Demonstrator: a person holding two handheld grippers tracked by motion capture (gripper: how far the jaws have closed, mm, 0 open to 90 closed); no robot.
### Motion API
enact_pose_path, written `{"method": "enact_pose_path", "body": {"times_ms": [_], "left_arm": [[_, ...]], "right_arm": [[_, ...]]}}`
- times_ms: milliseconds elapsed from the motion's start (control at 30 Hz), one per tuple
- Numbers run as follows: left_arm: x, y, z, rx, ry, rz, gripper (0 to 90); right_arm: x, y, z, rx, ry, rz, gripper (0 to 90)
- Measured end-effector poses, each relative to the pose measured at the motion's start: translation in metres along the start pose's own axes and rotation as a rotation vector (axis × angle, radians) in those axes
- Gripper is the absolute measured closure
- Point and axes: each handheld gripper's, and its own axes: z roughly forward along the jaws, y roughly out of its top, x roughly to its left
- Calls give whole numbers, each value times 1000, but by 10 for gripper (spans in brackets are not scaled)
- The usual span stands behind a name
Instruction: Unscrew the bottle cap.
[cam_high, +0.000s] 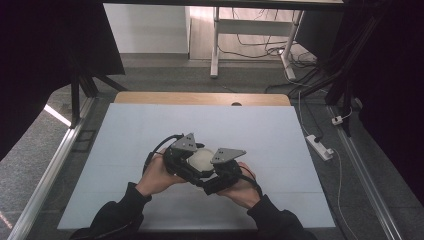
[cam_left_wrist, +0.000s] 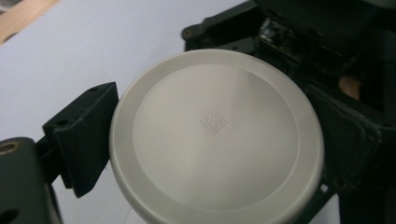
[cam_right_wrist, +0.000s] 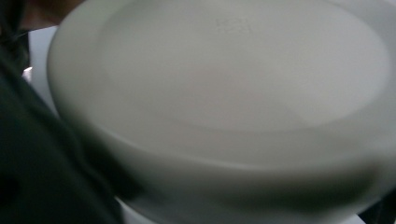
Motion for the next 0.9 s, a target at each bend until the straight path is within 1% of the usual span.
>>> {"method": "enact_pose_path", "body": {"times_ms": [33, 67, 200, 333, 400, 567, 800, 900], "left_arm": [[-1, 1, 1, 4, 17, -7, 82], [-4, 2, 3, 5, 38, -16, 83], [-4, 3, 1, 2, 50, -27, 83], [-3, 4, -2, -14, 39, -38, 83], [-3, 4, -4, -14, 37, -36, 84], [-3, 6, -8, -20, 43, -35, 84], [-2, 6, -13, -14, 53, -36, 84], [-2, 6, -14, -18, 59, -42, 84]], "right_arm": [[-1, 0, 0, 4, -16, 8, 64], [-1, 0, 0, 4, -19, 10, 64], [-2, -1, 0, 5, -21, 15, 64], [-2, 0, 0, 4, -18, 13, 64], [-2, -1, 0, 5, -14, 14, 64], [-2, 0, 0, 4, -9, 11, 64], [-4, -1, -1, 7, -13, 11, 64], [-5, -1, -2, 8, -15, 12, 64]]}}
